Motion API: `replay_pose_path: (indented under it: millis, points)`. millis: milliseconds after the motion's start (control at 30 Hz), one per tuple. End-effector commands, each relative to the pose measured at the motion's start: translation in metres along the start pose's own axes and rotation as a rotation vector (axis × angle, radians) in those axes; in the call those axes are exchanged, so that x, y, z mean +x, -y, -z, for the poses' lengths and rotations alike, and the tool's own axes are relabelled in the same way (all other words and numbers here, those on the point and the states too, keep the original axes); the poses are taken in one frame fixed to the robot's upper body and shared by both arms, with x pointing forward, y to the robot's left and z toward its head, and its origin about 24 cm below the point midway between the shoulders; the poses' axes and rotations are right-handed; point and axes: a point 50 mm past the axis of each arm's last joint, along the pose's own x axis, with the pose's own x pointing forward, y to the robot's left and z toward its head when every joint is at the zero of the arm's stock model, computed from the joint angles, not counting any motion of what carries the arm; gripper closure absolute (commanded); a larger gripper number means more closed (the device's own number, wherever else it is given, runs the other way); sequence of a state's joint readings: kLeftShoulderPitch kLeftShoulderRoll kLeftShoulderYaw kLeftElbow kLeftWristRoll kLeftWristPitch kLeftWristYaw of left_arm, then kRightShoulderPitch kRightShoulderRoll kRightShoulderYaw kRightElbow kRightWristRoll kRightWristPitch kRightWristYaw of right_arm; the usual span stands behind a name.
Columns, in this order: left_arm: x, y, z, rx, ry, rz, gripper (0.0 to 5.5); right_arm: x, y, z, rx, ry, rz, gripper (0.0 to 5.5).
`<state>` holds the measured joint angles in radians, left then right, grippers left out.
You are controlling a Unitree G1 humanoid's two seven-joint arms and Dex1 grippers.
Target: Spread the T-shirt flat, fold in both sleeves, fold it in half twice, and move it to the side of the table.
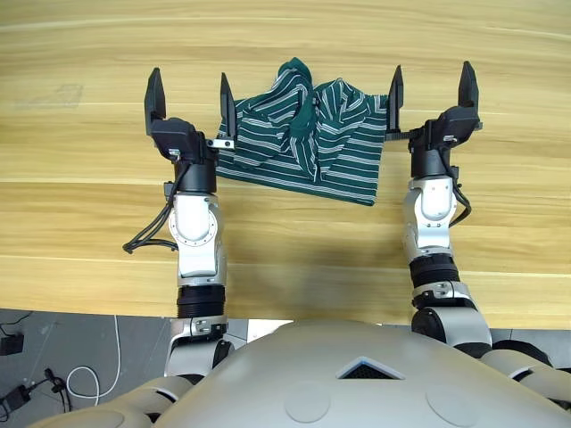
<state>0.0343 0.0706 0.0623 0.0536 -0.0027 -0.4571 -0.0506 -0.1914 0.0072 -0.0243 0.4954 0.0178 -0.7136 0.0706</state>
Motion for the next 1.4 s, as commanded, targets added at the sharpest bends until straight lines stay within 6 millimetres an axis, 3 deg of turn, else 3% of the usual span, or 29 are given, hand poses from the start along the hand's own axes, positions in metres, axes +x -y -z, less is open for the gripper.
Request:
replay_pose_path:
  millis: [33, 433, 567, 633, 767, 867, 967, 1067, 1133, 1233, 1400]
  points:
    - [-0.002, -0.001, 0.001, 0.010, -0.018, 0.006, 0.90, 0.000, -0.001, -0.001, 0.001, 0.002, -0.012, 0.12]
    - [-0.002, -0.001, 0.002, 0.010, -0.023, 0.010, 0.90, 0.000, -0.002, 0.000, 0.003, 0.000, -0.011, 0.12]
    - [0.005, -0.005, 0.009, -0.040, -0.117, 0.068, 0.90, 0.005, -0.008, 0.002, 0.031, -0.013, -0.004, 0.12]
    - [0.019, -0.009, 0.003, -0.027, -0.138, 0.169, 0.90, 0.006, -0.009, 0.002, 0.046, -0.013, 0.017, 0.12]
    - [0.071, -0.022, -0.025, 0.079, -0.192, 0.511, 0.90, 0.012, -0.009, 0.004, 0.049, -0.008, 0.058, 0.12]
    - [0.108, -0.016, -0.035, 0.218, -0.329, 0.832, 0.90, 0.018, -0.010, 0.006, 0.048, -0.007, 0.073, 0.12]
    - [0.127, -0.006, -0.038, 0.272, -0.424, 1.024, 0.90, 0.022, -0.011, 0.007, 0.042, -0.004, 0.073, 0.12]
    - [0.133, 0.009, -0.032, 0.246, -0.503, 1.183, 0.90, 0.025, -0.012, 0.008, 0.030, 0.002, 0.065, 0.12]
    - [0.138, 0.013, -0.025, 0.193, -0.548, 1.183, 0.90, 0.026, -0.013, 0.009, 0.024, 0.007, 0.059, 0.12]
    - [0.147, 0.010, -0.009, 0.167, -0.594, 1.040, 0.90, 0.026, -0.017, 0.009, 0.020, 0.015, 0.050, 0.12]
    - [0.145, 0.011, 0.008, 0.154, -0.625, 0.967, 0.90, 0.026, -0.018, 0.010, 0.011, 0.023, 0.045, 0.12]
